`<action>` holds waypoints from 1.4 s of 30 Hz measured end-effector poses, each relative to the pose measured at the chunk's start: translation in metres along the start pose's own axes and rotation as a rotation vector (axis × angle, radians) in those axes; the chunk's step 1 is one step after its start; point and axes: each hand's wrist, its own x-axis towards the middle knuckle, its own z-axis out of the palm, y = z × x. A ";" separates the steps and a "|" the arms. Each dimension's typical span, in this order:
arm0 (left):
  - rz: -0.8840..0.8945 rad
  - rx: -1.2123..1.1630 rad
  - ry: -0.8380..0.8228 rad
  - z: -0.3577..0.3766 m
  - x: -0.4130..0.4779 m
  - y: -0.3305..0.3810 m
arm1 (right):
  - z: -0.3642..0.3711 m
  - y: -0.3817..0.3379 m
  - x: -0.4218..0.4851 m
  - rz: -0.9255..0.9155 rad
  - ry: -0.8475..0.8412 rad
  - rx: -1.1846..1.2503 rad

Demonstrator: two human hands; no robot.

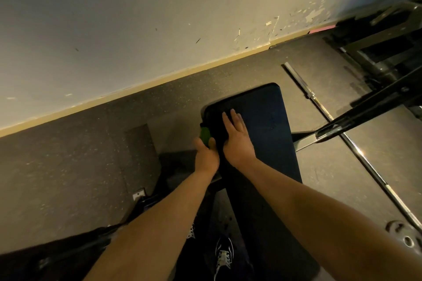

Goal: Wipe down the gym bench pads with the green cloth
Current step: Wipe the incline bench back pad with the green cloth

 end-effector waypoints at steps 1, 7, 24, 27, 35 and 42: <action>-0.036 -0.026 -0.011 0.003 -0.005 -0.010 | 0.001 0.001 -0.003 0.013 -0.005 -0.014; -0.003 -0.079 0.056 0.001 -0.015 0.001 | -0.003 0.008 -0.016 0.045 -0.084 -0.105; 0.039 -0.100 0.172 0.019 0.000 0.003 | -0.022 0.014 -0.011 -0.041 -0.181 -0.269; -0.097 -0.176 0.139 0.015 0.000 -0.009 | -0.023 0.012 -0.012 -0.041 -0.187 -0.278; 0.028 -0.214 0.185 0.001 0.026 0.037 | -0.020 0.016 -0.014 -0.069 -0.183 -0.313; -0.074 -0.218 0.190 0.013 0.031 0.000 | -0.018 0.018 -0.014 -0.087 -0.183 -0.325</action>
